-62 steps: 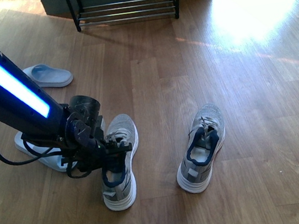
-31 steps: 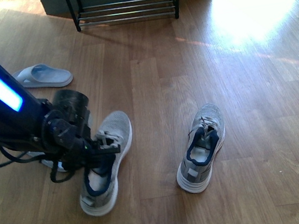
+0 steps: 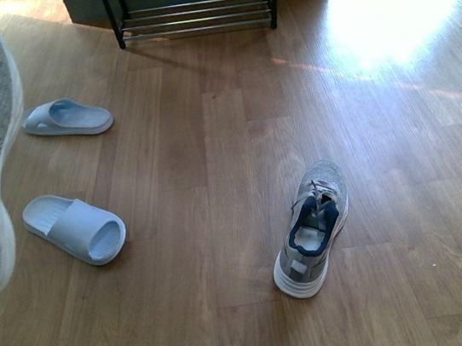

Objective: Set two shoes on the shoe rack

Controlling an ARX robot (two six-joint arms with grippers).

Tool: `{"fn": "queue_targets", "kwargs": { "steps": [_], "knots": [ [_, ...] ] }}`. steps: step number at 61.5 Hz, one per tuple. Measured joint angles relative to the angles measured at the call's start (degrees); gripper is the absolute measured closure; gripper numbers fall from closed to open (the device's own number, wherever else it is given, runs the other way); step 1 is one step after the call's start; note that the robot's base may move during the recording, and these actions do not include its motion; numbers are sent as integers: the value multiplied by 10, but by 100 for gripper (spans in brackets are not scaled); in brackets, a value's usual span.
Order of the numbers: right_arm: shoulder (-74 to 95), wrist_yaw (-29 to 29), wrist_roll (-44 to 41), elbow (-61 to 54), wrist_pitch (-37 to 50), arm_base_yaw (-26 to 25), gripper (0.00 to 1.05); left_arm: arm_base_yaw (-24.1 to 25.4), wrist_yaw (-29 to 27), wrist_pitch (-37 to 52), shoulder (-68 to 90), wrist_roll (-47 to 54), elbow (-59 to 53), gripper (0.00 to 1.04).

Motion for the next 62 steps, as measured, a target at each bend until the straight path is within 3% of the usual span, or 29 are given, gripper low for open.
{"fn": "queue_targets", "kwargs": {
  "steps": [11, 62],
  "knots": [
    [0, 0, 0, 0, 0, 0, 9, -45, -119, -88, -296, 49, -116, 99],
    [0, -2, 0, 0, 0, 0, 9, -53, -125, -89, -330, 81, -118, 99]
  ]
}}
